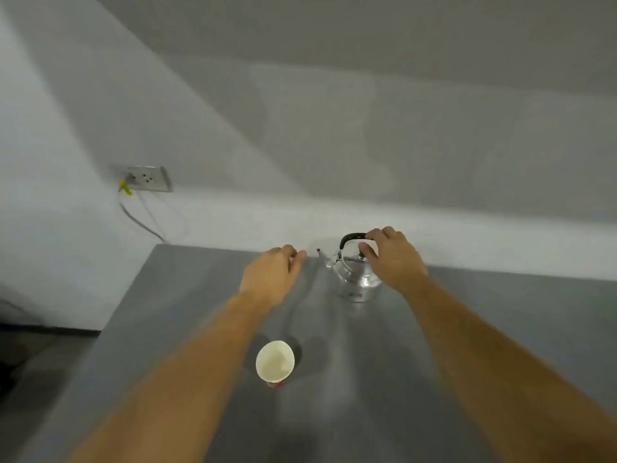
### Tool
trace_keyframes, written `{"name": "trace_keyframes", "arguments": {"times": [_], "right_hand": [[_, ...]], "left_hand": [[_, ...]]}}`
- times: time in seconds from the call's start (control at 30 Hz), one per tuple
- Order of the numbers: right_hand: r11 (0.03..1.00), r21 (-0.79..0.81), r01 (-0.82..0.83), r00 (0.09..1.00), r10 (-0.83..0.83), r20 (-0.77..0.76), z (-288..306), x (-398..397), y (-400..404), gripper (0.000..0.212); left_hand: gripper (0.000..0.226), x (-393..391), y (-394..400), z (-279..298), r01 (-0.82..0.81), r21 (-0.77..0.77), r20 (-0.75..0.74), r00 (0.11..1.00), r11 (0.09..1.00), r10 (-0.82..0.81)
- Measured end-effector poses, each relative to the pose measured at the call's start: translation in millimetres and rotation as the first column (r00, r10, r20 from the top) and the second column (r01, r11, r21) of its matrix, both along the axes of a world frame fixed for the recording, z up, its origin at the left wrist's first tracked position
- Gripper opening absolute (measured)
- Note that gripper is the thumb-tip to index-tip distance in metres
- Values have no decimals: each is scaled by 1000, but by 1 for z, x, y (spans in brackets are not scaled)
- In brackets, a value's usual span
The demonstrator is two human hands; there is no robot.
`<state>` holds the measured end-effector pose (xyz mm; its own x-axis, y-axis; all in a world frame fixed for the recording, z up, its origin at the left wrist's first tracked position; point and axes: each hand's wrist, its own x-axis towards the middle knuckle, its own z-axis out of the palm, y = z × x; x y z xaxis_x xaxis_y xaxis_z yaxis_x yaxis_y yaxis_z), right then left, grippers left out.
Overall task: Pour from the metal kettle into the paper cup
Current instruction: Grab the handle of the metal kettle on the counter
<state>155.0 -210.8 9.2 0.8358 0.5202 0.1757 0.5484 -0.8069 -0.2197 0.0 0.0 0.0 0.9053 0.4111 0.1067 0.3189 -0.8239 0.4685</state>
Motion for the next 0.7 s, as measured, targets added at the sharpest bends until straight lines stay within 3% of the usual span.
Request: {"name": "trace_keyframes", "arguments": {"times": [0.23,0.37,0.7], "right_hand": [[997,-72,-8,993,0,-118,-23,55,19,43],[999,-19,39,953,-43,-299,-31,72,22,53],[998,-5,59,936,-57,-346,-37,88,32,69]], "left_hand": [[42,1,9,-36,-80,-42,-59,995,996,78],[42,-4,12,-49,-108,-46,-82,991,993,104],[42,-5,17,-67,-121,-46,-109,987,992,116]]}}
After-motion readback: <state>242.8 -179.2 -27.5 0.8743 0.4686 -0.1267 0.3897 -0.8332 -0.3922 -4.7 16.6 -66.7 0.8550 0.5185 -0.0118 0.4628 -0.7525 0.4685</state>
